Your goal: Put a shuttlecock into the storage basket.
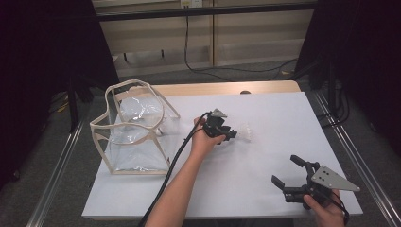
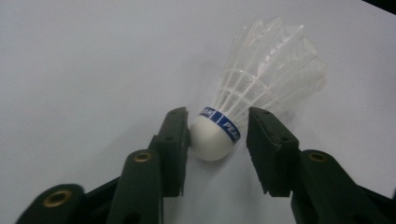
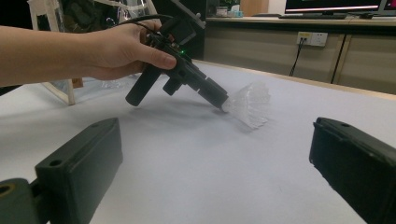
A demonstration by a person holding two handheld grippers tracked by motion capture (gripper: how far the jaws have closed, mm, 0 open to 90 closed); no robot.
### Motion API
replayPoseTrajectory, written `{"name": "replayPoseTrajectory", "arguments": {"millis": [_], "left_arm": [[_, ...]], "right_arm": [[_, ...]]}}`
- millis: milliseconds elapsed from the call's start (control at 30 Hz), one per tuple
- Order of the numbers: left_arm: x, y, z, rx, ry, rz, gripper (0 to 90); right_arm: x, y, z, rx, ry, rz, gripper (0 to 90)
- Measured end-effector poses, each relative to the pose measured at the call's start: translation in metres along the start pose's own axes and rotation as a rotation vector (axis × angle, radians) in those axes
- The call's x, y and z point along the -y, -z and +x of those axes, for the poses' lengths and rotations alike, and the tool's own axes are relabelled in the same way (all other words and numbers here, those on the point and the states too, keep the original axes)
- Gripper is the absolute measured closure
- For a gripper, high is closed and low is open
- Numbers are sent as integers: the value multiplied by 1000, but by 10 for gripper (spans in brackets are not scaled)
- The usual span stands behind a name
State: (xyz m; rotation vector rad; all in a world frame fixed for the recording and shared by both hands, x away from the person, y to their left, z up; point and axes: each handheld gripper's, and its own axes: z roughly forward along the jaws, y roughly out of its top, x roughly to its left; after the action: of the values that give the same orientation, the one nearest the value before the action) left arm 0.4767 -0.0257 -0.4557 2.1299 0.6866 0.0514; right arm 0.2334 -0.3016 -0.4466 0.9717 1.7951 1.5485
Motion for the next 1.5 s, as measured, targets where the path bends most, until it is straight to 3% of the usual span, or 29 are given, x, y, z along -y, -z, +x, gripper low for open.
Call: {"name": "replayPoseTrajectory", "arguments": {"millis": [300,500,667,833,967,1000,1367,1500], "left_arm": [[5,4,-2,27,16,-2,708],[9,4,-2,35,18,12,650],[8,1,-2,30,16,-22,555],[4,-6,-3,32,-4,-16,512],[4,-10,-6,32,-20,-2,621],[4,-10,-7,27,-30,3,624],[16,8,-9,45,19,24,656],[19,11,-8,48,12,26,656]], "right_arm": [[0,0,0,-1,2,-3,24],[0,0,0,-2,-1,-3,24],[0,0,0,-2,-1,1,24],[0,0,-1,0,-1,0,24],[0,0,-1,0,-5,-1,24],[0,0,-1,-1,-3,-2,24],[0,0,0,-3,-4,-1,24],[0,-1,0,-4,-1,0,24]]}}
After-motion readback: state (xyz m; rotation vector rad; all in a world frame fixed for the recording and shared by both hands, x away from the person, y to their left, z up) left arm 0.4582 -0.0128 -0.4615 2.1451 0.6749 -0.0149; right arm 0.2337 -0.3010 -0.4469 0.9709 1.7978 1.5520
